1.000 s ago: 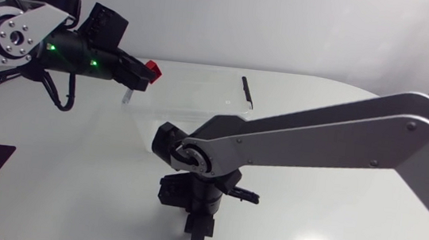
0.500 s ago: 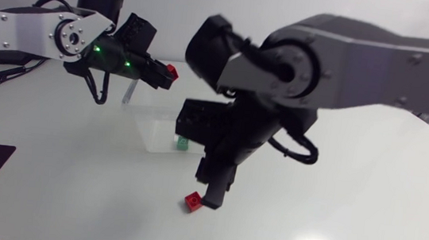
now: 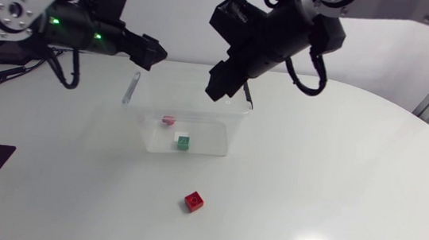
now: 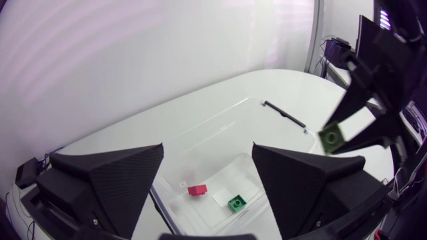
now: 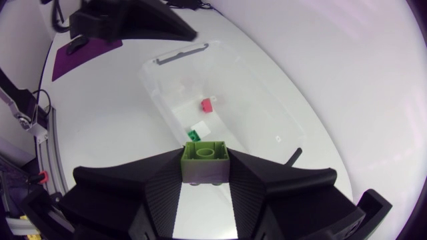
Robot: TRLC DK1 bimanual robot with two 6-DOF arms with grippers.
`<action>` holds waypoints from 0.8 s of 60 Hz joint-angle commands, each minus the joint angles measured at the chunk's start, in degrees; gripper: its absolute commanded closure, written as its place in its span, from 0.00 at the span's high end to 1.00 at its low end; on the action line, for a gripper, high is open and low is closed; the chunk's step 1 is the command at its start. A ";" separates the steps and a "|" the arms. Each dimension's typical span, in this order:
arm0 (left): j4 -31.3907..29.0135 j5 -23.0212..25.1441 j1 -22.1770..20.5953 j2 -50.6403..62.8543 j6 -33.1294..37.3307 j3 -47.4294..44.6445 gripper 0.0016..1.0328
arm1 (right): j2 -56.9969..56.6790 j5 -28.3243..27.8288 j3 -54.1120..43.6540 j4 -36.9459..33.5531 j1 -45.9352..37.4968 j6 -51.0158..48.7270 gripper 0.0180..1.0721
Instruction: Place the duplo bricks in the container
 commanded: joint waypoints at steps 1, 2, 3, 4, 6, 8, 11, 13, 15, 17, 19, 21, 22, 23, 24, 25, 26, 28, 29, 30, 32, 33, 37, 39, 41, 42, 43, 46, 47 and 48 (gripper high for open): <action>-2.47 1.24 -0.64 -4.79 0.86 -5.00 0.95 | 4.22 -0.17 2.47 1.62 -1.11 2.73 0.19; -2.73 1.41 -0.82 -5.49 1.13 -5.71 0.95 | 4.83 -0.17 3.00 1.88 -1.29 3.17 0.19; -2.99 1.59 -0.91 -5.93 1.22 -6.06 0.95 | 5.18 -0.08 3.26 2.06 -1.29 3.26 0.20; -3.61 2.03 -1.26 -6.81 1.83 -7.20 0.94 | 5.89 -0.08 3.70 2.59 -1.38 3.43 0.21; -4.49 2.82 -2.05 -8.22 2.45 -9.48 0.94 | 7.03 0.71 4.14 4.08 -1.64 3.87 0.26; -4.84 3.17 -2.58 -9.10 3.15 -11.33 0.93 | 8.00 1.32 4.49 5.31 -1.82 4.49 0.30; -5.02 3.35 -4.07 -10.15 4.56 -14.58 0.93 | 9.31 1.50 5.46 5.75 -1.99 4.93 0.35; -4.93 3.35 -5.30 -10.77 5.43 -16.78 0.93 | 10.37 1.76 6.16 5.93 -2.08 5.46 0.38; -4.93 3.35 -6.27 -11.03 5.70 -18.27 0.93 | 11.16 1.85 6.69 6.37 -2.25 5.63 0.42; -4.93 3.44 -7.23 -11.12 6.31 -19.86 0.93 | 11.86 2.29 7.04 6.89 -2.43 5.72 0.44; -4.66 3.44 -8.38 -11.12 6.66 -21.44 0.93 | 12.74 2.64 7.48 7.60 -2.78 6.07 0.44; -4.05 3.44 -9.25 -11.03 6.75 -22.67 0.93 | 13.53 2.64 7.92 8.04 -3.13 6.25 0.45; -3.61 3.44 -9.96 -10.85 6.75 -23.46 0.93 | 13.97 2.64 8.18 8.04 -3.40 6.33 0.45; -3.17 3.44 -10.40 -10.68 6.75 -23.99 0.93 | 14.32 2.64 8.36 8.04 -3.49 6.33 0.45; -2.64 3.44 -11.01 -10.41 6.84 -24.60 0.93 | 14.68 2.64 8.54 8.21 -3.66 6.51 0.45; -2.03 3.44 -11.63 -9.98 6.93 -25.31 0.93 | 14.94 2.64 8.54 8.47 -3.84 6.69 0.46; -1.41 3.44 -11.98 -9.71 7.02 -25.74 0.93 | 15.12 2.64 8.54 8.83 -4.01 6.77 0.48; -0.18 3.44 -13.12 -8.74 7.02 -26.62 0.93 | 15.47 2.64 8.62 9.18 -4.28 6.86 0.50; 0.43 3.44 -14.00 -7.87 7.02 -26.98 0.93 | 15.47 2.64 8.62 9.35 -4.36 7.13 0.53; 0.87 3.44 -14.53 -6.99 6.93 -27.06 0.93 | 15.47 2.73 8.54 9.53 -4.45 7.39 0.56; 1.22 3.44 -15.06 -5.67 6.75 -26.98 0.92 | 15.29 2.90 8.62 9.62 -4.72 7.74 0.62; 1.31 3.44 -15.41 -5.05 6.66 -26.89 0.91 | 15.12 2.90 8.62 9.62 -4.80 7.83 0.65; 1.58 3.26 -16.90 -2.24 6.49 -26.45 0.90 | 13.45 2.90 8.10 9.35 -5.33 8.27 0.81; 1.93 2.91 -17.52 -1.19 6.23 -26.36 0.90 | 12.30 2.90 7.57 9.27 -5.51 8.36 0.87; 2.46 2.64 -18.04 -0.22 5.87 -26.27 0.90 | 10.81 2.90 6.69 9.18 -5.77 8.53 0.90; 2.72 2.20 -18.57 0.48 5.61 -26.18 0.90 | 9.75 2.99 6.07 9.18 -5.95 8.71 0.91; 2.72 1.94 -18.92 1.10 5.43 -26.01 0.90 | 8.87 2.90 5.46 9.18 -6.03 8.88 0.91; 2.98 1.24 -19.45 2.94 4.47 -25.39 0.90 | 5.97 2.90 3.70 9.18 -6.65 9.50 0.91; 2.98 1.15 -19.54 3.65 4.20 -25.13 0.90 | 4.83 2.90 2.91 9.18 -6.74 9.76 0.91; 2.98 1.06 -19.63 4.35 4.03 -24.87 0.90 | 3.78 2.90 2.03 9.18 -6.91 9.85 0.91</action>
